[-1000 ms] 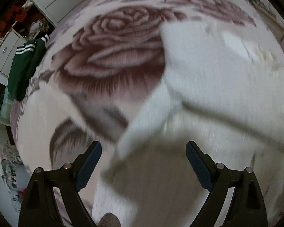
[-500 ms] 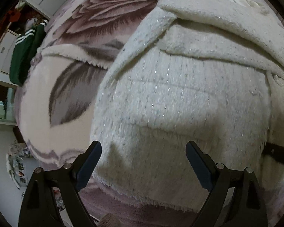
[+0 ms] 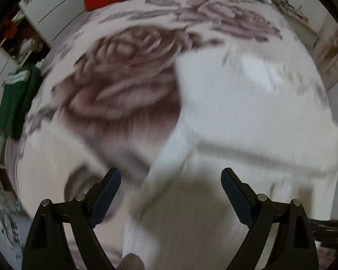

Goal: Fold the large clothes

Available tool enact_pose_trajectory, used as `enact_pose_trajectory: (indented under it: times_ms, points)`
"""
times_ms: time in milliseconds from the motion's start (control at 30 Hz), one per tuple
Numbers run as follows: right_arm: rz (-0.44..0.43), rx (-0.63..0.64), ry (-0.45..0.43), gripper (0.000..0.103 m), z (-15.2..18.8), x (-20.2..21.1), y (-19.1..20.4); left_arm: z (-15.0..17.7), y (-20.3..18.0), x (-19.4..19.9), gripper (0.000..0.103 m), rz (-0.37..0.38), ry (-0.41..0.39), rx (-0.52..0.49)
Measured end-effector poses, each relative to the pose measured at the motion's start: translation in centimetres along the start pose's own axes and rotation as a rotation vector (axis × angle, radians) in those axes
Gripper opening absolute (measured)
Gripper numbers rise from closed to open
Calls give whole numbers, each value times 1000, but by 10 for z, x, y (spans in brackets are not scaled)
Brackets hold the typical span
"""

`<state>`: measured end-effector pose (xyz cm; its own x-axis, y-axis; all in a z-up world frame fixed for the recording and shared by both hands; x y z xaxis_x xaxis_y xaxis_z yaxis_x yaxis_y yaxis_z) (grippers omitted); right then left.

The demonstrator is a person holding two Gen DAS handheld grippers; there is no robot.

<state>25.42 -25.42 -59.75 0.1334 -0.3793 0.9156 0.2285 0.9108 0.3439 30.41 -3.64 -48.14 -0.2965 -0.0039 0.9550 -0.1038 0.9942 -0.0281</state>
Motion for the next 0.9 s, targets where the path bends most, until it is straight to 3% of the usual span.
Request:
enact_pose_trajectory:
  times_ms: [67,133,233,333,400,467,533,567,600,633,867,900]
  points:
    - [-33,-13,-48,50,-35,24,-7,-49,-14,-11,91,31,1,-16]
    - [-51,7,-96,50,-89,34,-2,-82,-20,-21,91,-20,-35,-29]
    - [-83,87,-110,50,-161,24,16,-127,-21,-54,91,-165,-59,-52]
    - [-138,144,-69,50,-230,-21,48,-155,-27,-101,91,-339,-39,-101]
    - [-106,156,-27,50,-263,-56,66,-161,-24,-119,91,-397,-30,-112]
    - [-50,182,15,50,-279,-88,72,-162,-17,-130,91,-413,-32,-100]
    - [-60,185,67,50,-287,-108,74,-159,-11,-133,91,-421,-33,-86]
    - [-52,200,50,38,-288,-109,77,-159,-9,-133,91,-422,-34,-81]
    - [-50,230,20,15,-291,-108,83,-158,-7,-132,91,-425,-33,-70]
    - [-59,252,17,7,-286,-104,85,-156,-4,-129,91,-430,-39,-64]
    - [83,302,-244,5,-300,-52,104,-162,-2,-105,91,-438,-93,-52]
    - [92,312,-246,5,-305,-48,103,-163,-5,-104,91,-438,-95,-55]
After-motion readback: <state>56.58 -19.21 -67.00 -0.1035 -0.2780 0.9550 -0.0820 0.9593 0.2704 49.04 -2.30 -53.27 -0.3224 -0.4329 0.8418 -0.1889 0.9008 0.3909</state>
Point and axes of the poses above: each gripper's, at about its wrist camera, not at the fingertips, and x roughly against the way its jaws point, y to its left, z to its underside, the point moved 2 cm from there along -x, roughly the way its jaws point, and after that the axes turned 5 degrees about z, right-handed, at the moved point
